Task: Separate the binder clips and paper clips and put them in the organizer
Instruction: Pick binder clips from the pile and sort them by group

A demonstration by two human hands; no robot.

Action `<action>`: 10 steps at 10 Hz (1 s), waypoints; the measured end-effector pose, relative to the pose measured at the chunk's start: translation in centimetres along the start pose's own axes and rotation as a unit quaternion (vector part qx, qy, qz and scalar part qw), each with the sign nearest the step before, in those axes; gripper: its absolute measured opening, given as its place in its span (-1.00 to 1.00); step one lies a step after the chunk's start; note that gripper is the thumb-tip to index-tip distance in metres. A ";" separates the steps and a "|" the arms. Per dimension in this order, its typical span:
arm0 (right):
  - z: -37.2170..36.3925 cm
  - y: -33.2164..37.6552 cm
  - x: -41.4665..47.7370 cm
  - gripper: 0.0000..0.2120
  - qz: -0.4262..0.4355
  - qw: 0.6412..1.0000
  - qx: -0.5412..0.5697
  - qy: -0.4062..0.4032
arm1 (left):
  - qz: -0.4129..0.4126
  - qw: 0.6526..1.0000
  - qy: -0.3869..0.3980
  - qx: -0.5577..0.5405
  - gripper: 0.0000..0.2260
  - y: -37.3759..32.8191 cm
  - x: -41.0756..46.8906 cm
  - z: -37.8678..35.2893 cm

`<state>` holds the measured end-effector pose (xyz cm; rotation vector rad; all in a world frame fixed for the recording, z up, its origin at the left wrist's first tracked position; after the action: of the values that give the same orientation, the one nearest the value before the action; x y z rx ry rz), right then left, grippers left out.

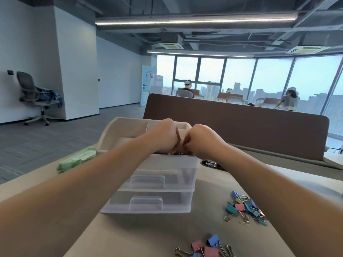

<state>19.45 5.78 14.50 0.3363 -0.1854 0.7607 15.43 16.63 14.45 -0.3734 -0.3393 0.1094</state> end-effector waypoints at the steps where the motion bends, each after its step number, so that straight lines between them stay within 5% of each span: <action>1: 0.7 -0.1 -1.0 -0.85 0.007 0.999 0.019 -0.025 | -0.014 0.998 -0.033 -0.043 -0.84 -0.9 -0.8 0.5; 2: 1.5 -1.1 -2.3 -0.79 0.010 0.997 0.010 -0.081 | -0.027 0.993 -0.097 -0.069 -0.85 -2.4 -1.9 0.5; 3: 1.5 -3.7 -4.8 -0.80 -0.016 0.993 0.058 -0.101 | -0.048 0.991 -0.078 -0.100 -0.88 -4.3 -3.5 -1.5; 7: -5.4 -18.0 -12.8 -0.87 -0.169 0.985 0.035 0.024 | -0.085 0.986 0.139 -0.040 -0.89 -9.8 -4.0 -17.4; 10: -9.5 -21.7 -12.4 -0.78 -0.121 0.989 -0.021 0.081 | -0.074 0.979 0.180 0.063 -0.73 -9.8 -1.0 -24.2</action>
<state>26.24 -13.36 -2.86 0.2508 -0.0063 0.5392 23.21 -0.82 -3.36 -0.2350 -0.0014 -0.0834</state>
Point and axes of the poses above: each hand's wrist, its own x-axis towards the middle knuckle, its own z-axis out of the back of the hand, y = z × x, the point moved 5 cm from there along x, towards the middle knuckle, and after that the axes turned 5 degrees about x, right-handed, at the moved point
